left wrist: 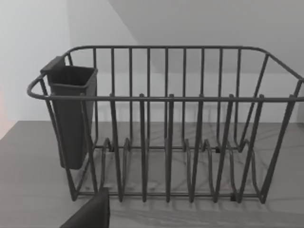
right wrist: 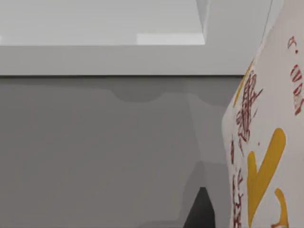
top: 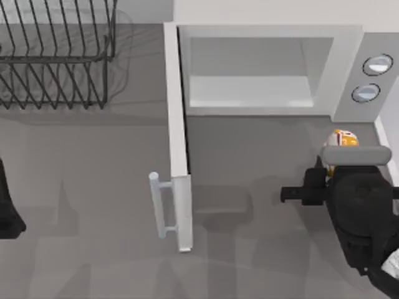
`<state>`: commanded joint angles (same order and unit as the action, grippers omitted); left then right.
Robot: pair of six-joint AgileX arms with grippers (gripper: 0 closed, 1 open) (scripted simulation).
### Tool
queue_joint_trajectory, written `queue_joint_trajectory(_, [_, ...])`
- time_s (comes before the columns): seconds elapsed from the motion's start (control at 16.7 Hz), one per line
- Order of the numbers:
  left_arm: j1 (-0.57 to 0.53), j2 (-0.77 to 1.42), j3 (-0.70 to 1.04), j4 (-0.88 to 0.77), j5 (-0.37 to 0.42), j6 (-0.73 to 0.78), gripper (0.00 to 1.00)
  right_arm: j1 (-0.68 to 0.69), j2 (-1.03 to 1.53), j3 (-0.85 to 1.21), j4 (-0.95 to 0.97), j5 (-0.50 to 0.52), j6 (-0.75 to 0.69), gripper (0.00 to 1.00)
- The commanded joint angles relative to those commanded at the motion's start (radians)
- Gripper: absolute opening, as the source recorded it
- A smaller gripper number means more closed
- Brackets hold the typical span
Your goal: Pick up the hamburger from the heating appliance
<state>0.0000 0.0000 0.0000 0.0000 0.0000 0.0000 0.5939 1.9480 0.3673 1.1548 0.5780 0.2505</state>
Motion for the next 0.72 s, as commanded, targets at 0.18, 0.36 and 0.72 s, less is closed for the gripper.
queue_joint_trajectory(0.18, [0.000,0.000,0.000,0.000,0.000,0.000,1.00,0.000,0.001,-0.001,0.002,0.000,0.000,0.00])
queue_joint_trajectory(0.36, [0.000,0.000,0.000,0.000,0.000,0.000,1.00,0.000,0.001,-0.001,0.002,0.000,0.000,0.15])
queue_joint_trajectory(0.72, [0.000,0.000,0.000,0.000,0.000,0.000,1.00,0.000,0.001,-0.001,0.002,0.000,0.000,0.60])
